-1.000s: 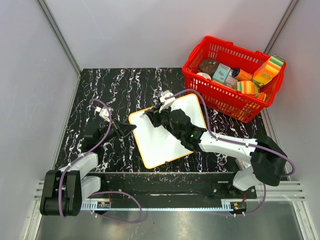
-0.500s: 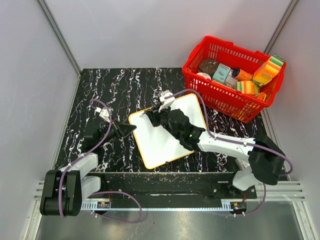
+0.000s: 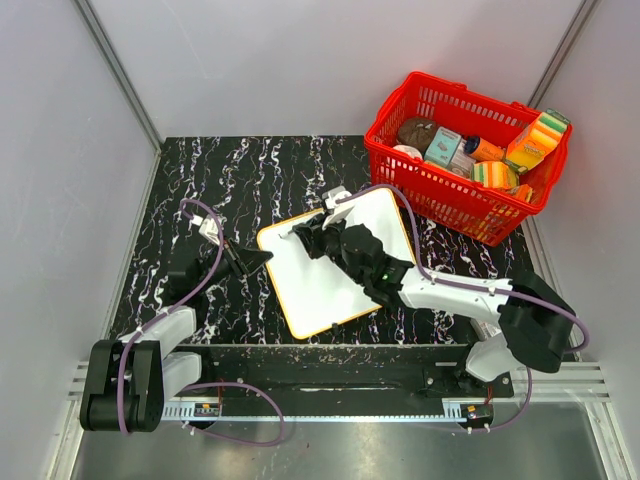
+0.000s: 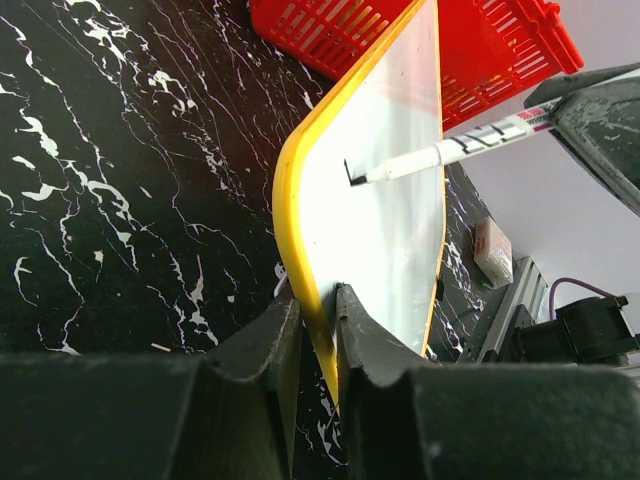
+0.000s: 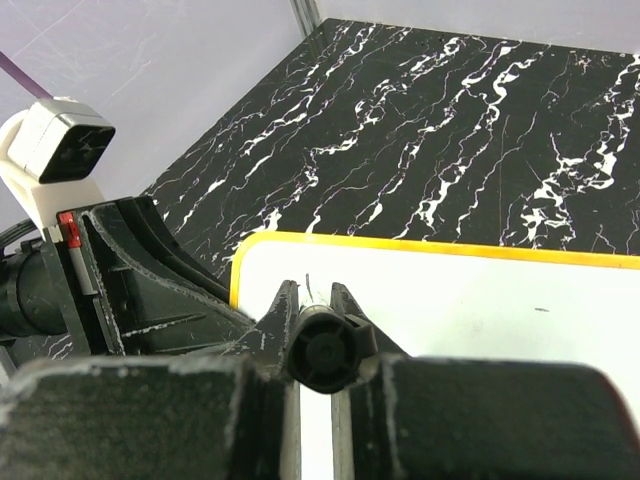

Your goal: Write a sentence on the whiteboard

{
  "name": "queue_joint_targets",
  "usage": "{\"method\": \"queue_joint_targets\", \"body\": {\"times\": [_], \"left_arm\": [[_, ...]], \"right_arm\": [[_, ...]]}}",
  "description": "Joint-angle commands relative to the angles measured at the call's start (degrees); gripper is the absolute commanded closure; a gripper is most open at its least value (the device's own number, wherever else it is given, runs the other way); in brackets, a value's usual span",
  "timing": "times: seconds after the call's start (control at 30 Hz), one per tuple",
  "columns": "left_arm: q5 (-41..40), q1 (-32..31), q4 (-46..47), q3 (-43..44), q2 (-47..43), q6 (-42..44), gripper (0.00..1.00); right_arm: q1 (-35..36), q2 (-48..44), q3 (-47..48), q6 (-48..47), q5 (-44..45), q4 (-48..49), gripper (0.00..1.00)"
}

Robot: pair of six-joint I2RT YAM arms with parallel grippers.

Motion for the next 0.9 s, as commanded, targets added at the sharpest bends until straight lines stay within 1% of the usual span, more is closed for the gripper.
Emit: {"method": "queue_joint_targets", "body": {"times": [0.0,0.2,0.47,0.87], "left_arm": [[1.58,-0.26,2.53,-0.87,0.14,3.88,1.0],[1.58,-0.26,2.62,-0.87,0.23,3.88,1.0],[1.49,-0.26,2.88,-0.87,0.32,3.8,1.0],[1.49,-0.26,3.32,-0.96,0.67,3.71,1.0]], "right_arm": [[0.36,-1.95,-2.1,0.33,2.63,-1.13,1.0],[0.36,-3.18,-3.25,0.77,3.33,-1.22,1.0],[0.27,-6.61,-1.58,2.0,3.07,-1.39,1.0],[0.36,-4.59,1.93,0.59,4.65,-1.57,1.0]]}}
